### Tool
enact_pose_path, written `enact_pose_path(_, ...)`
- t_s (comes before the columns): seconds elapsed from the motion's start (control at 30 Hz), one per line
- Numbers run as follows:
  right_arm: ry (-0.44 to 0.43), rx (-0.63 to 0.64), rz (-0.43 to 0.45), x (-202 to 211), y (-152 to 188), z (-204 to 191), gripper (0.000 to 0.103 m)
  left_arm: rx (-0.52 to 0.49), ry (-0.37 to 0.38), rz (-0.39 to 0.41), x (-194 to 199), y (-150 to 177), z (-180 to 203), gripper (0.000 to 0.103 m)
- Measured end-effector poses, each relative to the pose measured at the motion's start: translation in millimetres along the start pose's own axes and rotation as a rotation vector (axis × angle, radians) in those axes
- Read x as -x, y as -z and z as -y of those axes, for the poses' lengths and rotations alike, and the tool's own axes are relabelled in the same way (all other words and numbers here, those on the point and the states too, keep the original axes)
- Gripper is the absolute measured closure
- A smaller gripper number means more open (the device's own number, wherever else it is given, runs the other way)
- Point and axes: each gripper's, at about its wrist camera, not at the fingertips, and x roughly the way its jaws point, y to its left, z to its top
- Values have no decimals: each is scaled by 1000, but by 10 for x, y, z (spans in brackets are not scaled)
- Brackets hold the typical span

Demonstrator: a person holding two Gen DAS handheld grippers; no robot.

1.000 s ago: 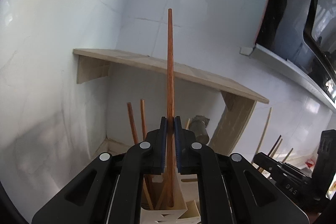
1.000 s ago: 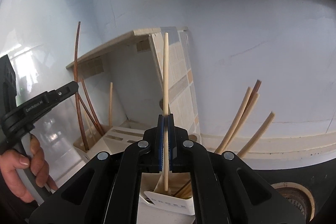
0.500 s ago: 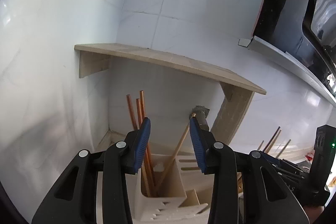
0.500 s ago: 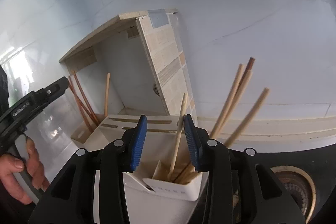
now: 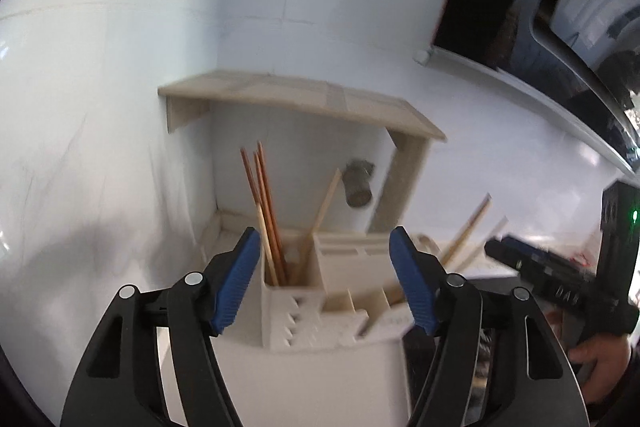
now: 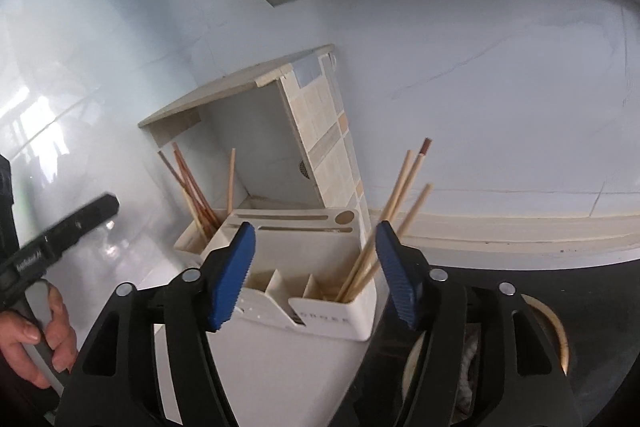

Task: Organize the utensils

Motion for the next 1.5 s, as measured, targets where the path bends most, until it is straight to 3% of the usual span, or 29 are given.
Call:
enact_pose_path(0.23, 0, 35, -32, 384, 122, 115, 32, -41, -14, -44, 234, 215, 142, 25)
enact_pose_path(0.4, -22, 51, -71, 554, 267, 157, 31, -94, -12, -69, 387, 334, 303, 23)
enact_pose_path(0.6, -50, 63, -99, 696, 395, 157, 26, -66, -2, -66, 551, 435, 360, 13)
enact_pose_path(0.73, -60, 96, -87, 802, 403, 138, 12, -52, -11, -35, 646, 518, 396, 6)
enact_pose_path(1.0, -69, 131, -89, 884, 454, 147, 6, -64, -64, -44, 704, 625, 477, 6)
enact_pose_path(1.5, -102, 131, -87, 1005, 558, 160, 6, -27, -64, -51, 832, 758, 502, 6)
